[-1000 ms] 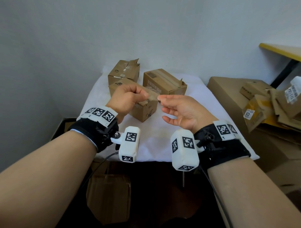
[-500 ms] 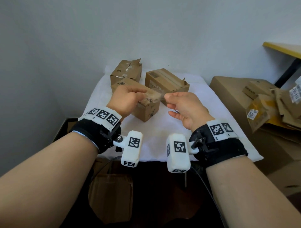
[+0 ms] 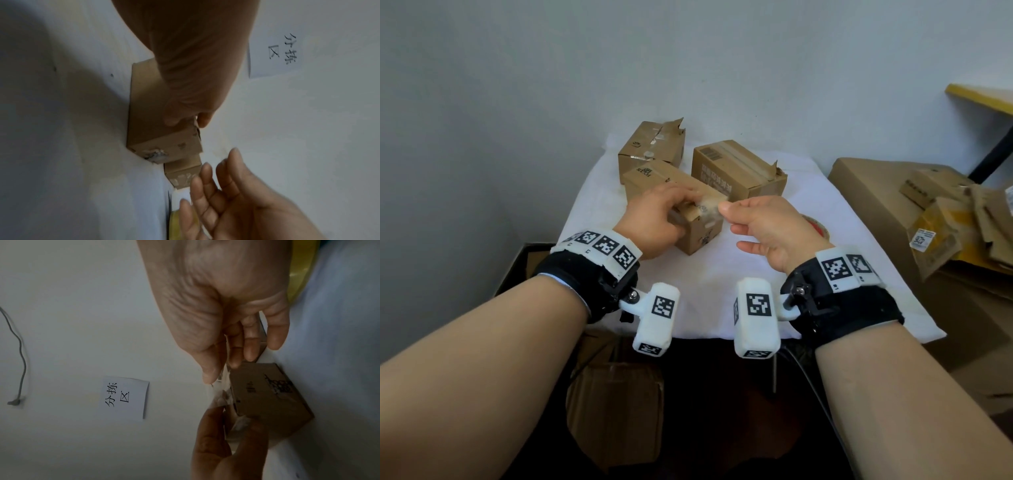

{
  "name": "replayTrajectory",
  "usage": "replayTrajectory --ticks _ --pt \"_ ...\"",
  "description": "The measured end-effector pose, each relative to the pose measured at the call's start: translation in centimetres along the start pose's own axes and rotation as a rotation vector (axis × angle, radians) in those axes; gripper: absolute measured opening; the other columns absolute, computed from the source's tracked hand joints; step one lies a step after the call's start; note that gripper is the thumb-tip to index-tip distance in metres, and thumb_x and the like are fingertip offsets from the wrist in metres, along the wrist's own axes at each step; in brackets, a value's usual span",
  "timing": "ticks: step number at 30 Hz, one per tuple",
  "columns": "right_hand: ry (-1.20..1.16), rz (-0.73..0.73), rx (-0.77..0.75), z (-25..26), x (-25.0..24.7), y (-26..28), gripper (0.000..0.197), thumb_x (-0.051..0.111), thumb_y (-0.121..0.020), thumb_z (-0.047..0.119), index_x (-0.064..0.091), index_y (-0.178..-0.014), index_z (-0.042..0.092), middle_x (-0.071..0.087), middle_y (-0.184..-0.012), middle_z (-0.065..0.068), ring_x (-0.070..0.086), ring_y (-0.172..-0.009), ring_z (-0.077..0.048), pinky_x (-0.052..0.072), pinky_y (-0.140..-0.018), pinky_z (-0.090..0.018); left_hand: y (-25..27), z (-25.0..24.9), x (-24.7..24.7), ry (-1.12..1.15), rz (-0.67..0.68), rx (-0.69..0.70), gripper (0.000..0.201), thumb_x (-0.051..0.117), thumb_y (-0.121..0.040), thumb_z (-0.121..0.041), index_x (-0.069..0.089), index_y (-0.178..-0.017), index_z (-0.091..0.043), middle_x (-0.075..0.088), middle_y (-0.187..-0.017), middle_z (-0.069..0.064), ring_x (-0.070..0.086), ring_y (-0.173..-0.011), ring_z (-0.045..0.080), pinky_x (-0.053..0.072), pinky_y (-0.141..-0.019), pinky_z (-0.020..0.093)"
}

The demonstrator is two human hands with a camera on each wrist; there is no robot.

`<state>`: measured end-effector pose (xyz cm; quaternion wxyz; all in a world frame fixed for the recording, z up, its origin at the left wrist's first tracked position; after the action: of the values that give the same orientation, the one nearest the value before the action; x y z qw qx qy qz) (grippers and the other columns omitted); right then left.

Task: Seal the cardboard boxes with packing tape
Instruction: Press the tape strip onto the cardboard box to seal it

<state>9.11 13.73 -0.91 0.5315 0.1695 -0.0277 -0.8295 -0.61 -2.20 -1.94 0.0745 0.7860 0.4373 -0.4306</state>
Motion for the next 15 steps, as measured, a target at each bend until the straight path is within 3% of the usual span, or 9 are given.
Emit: replayTrajectory --ticks 5,8,12,15 --pt "-0.008 0.026 0.036 -0.1 1.1 -0.1 0.026 0.077 -0.091 0.031 0.070 -0.109 0.014 0.069 -0.105 0.004 0.063 -0.097 -0.009 0.055 -0.085 -0.035 0.3 1.0 -0.8 0.208 0.081 0.008 0.065 0.073 -0.073 0.009 0.064 -0.129 -0.021 0.052 -0.141 -0.012 0.046 -0.130 0.005 0.028 -0.101 0.005" --pt "-0.008 0.038 0.053 -0.2 1.8 -0.1 0.034 0.079 -0.089 0.033 0.070 -0.113 0.012 0.070 -0.105 0.003 0.064 -0.098 -0.010 0.056 -0.084 -0.034 0.4 1.1 -0.8 0.226 0.105 0.014 0.069 0.075 -0.072 0.009 0.062 -0.132 -0.022 0.049 -0.146 -0.010 0.042 -0.133 0.002 0.024 -0.100 0.005" --pt "-0.001 0.041 0.073 -0.3 2.5 -0.2 0.035 0.079 -0.088 0.033 0.070 -0.114 0.012 0.071 -0.107 0.002 0.065 -0.096 -0.010 0.055 -0.075 -0.031 0.3 1.3 -0.8 0.236 0.128 0.019 0.073 0.072 -0.072 0.013 0.059 -0.135 -0.020 0.047 -0.148 -0.010 0.037 -0.130 -0.005 0.020 -0.090 -0.008" --pt "0.006 0.028 0.093 -0.4 2.4 -0.4 0.032 0.080 -0.088 0.031 0.071 -0.113 0.012 0.071 -0.103 0.003 0.066 -0.096 -0.011 0.055 -0.075 -0.032 0.3 1.5 -0.7 0.301 0.137 -0.010 0.073 0.068 -0.071 0.017 0.059 -0.135 -0.018 0.046 -0.149 -0.008 0.037 -0.130 -0.004 0.021 -0.088 -0.011"
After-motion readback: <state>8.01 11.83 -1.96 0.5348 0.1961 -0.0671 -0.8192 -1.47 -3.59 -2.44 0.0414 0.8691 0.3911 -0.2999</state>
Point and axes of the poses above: each hand's wrist, its own y-axis away from the middle knuckle, its own x-axis out of the palm, z = x × y, the point moved 5 cm from there along -y, towards the middle knuckle
